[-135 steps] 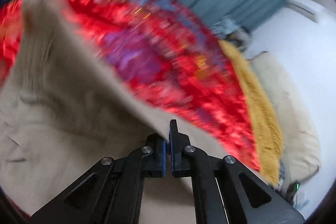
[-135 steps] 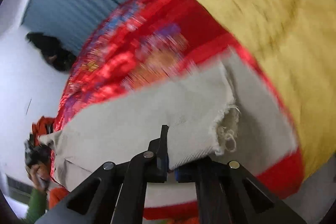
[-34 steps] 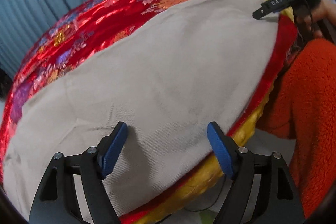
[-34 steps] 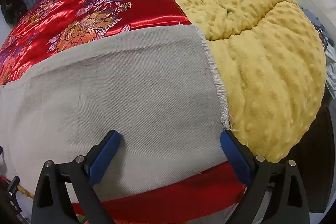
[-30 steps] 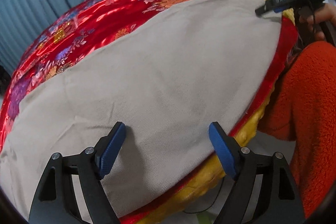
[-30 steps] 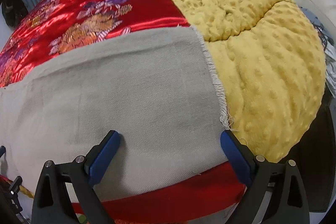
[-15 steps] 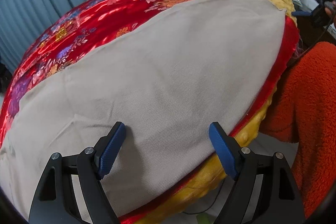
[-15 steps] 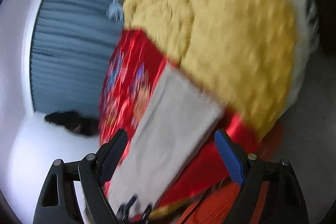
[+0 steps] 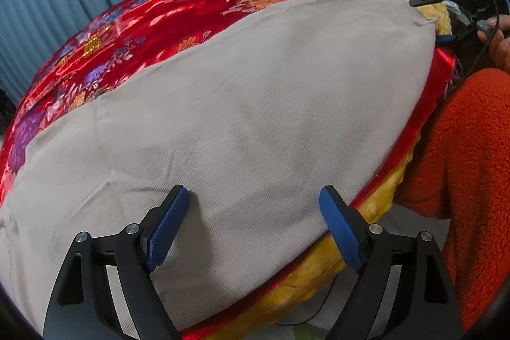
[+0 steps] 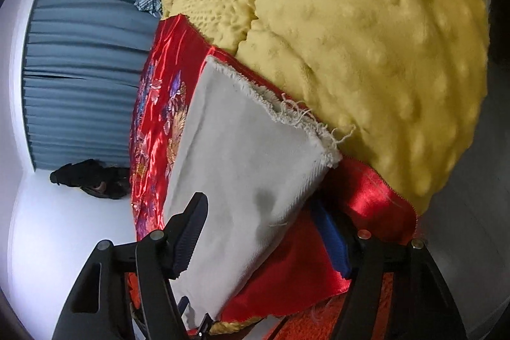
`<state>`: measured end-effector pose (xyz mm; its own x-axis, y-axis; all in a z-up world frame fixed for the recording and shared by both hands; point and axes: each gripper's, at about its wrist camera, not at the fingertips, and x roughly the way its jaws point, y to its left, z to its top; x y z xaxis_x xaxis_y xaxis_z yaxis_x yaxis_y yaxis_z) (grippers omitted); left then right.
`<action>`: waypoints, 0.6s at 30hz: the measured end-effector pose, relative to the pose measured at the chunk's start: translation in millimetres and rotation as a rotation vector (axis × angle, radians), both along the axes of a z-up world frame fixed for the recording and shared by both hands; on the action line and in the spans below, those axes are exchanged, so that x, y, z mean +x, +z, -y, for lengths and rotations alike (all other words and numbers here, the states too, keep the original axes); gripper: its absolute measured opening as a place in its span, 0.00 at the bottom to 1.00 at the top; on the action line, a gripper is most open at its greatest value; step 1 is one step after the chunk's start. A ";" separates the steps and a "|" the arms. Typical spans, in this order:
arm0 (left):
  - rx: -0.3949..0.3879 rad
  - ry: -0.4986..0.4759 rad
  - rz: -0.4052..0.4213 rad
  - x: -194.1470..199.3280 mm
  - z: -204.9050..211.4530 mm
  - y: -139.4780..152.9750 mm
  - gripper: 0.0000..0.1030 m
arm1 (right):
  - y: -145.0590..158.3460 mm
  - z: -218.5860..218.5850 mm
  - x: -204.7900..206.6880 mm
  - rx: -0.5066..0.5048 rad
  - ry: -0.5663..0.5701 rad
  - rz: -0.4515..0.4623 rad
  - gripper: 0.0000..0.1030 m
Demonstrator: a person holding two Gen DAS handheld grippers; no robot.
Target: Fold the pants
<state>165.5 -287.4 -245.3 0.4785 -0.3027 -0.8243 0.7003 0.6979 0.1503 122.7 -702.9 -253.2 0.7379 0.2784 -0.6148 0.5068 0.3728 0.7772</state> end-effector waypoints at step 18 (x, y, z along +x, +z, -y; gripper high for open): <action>-0.177 0.163 -0.126 27.1 -56.5 64.6 0.86 | 179.7 -109.4 4.9 -0.433 0.214 0.318 0.07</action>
<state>192.6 -231.0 -180.7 0.4295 -0.3744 -0.8218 0.5817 0.8108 -0.0654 127.7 -593.5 -73.5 0.8602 0.2142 -0.4627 0.1515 0.7591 0.6331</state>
